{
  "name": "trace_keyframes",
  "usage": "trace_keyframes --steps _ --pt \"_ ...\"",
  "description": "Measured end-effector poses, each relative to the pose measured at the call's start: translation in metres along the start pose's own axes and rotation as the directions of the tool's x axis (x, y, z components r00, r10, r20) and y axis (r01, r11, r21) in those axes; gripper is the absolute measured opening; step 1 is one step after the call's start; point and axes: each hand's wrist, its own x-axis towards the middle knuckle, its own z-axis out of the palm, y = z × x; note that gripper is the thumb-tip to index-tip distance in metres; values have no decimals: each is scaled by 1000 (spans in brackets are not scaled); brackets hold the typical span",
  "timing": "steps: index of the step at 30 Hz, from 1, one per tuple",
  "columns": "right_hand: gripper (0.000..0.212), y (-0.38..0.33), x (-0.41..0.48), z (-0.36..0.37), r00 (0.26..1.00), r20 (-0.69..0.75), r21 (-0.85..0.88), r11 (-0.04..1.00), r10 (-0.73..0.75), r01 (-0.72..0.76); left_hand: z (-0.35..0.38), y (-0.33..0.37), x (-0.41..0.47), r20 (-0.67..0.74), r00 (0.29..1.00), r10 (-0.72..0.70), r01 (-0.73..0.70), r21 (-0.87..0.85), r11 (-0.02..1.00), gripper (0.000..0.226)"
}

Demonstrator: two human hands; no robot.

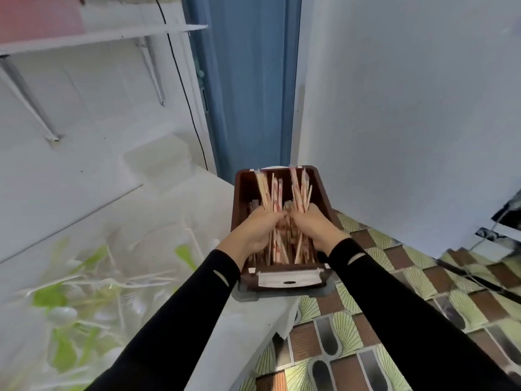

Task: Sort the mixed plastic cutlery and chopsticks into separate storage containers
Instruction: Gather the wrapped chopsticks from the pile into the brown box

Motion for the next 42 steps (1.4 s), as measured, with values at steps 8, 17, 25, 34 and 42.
trace_keyframes --steps 8,17,25,34,42 --pt "69 4 3 3 997 -68 -371 927 41 -63 -5 -20 11 -84 996 -2 50 584 810 52" --pt "60 3 -1 4 1000 2 -639 769 -26 21 0 -14 9 -225 965 135 43 644 764 64" --pt "44 5 -1 11 993 115 -886 451 -11 108 -2 -22 16 -188 981 53 140 868 477 61" --pt "36 2 -2 12 995 51 -894 440 -82 82 3 -23 17 -254 948 192 201 945 257 38" --pt "45 7 -1 15 979 203 -907 375 -9 192 1 -26 17 -236 943 233 176 952 251 36"
